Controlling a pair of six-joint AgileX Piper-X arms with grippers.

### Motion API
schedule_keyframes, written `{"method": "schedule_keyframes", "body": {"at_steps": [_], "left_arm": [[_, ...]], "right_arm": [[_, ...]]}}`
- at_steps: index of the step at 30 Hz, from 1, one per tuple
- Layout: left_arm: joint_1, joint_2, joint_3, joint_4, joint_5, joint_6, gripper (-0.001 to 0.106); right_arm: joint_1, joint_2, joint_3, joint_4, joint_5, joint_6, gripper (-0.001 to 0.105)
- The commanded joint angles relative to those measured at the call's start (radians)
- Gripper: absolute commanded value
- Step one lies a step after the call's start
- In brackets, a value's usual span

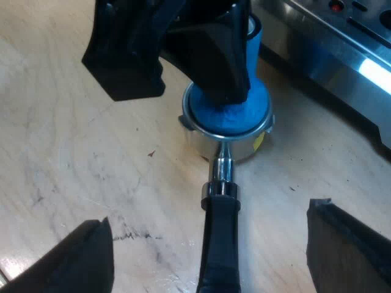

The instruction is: Grind coffee beans and then tamp

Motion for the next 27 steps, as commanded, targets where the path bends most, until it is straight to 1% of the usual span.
{"method": "schedule_keyframes", "body": {"at_steps": [1,7,12,20,27], "left_arm": [[-0.006,0.002,0.003,-0.014,0.005,0.006,0.000],[-0.006,0.002,0.048,-0.033,0.005,0.006,0.000],[-0.006,0.002,0.077,-0.039,0.047,0.006,0.000],[-0.006,0.002,0.128,-0.051,0.048,0.006,0.000],[-0.006,0.002,0.147,-0.053,0.048,0.006,0.000]], "right_arm": [[-0.004,-0.002,-0.003,-0.004,0.006,0.001,0.068],[-0.004,-0.002,-0.003,-0.004,0.006,0.001,0.068],[-0.004,-0.002,-0.003,-0.004,0.006,0.001,0.068],[-0.004,-0.002,-0.003,-0.004,0.006,0.001,0.068],[-0.004,-0.002,-0.003,-0.004,0.006,0.001,0.068]]}}
